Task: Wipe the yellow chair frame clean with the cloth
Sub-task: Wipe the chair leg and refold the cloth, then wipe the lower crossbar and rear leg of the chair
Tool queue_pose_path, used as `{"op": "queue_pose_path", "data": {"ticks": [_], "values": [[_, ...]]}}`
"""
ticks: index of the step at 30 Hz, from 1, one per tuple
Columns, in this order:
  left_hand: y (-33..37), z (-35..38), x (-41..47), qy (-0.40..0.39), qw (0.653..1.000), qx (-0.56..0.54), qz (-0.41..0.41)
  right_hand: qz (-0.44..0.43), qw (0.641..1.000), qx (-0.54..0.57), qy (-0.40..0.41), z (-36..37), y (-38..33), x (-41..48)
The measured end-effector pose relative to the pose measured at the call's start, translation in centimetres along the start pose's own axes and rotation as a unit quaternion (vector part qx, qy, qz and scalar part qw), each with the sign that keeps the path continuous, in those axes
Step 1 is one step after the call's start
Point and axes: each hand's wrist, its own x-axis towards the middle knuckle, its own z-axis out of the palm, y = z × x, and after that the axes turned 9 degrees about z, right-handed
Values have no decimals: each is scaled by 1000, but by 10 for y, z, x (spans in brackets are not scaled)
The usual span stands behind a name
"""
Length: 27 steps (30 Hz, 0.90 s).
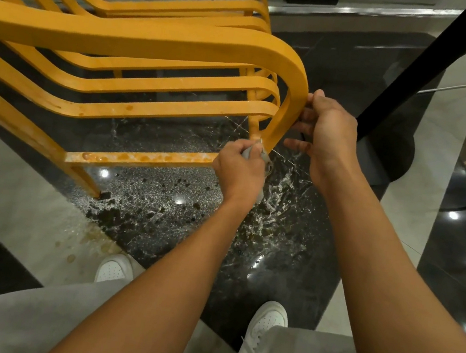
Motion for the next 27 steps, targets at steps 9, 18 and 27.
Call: {"op": "queue_pose_path", "data": {"ticks": [9, 18, 27], "values": [[-8, -47, -21, -87, 993, 32, -78, 78, 985, -154, 18, -7, 3, -16], [34, -103, -33, -100, 986, -69, -113, 147, 921, -295, -207, -1, 45, -70], [48, -162, -33, -171, 969, -106, -147, 101, 957, -197, -190, 17, 48, -94]]}}
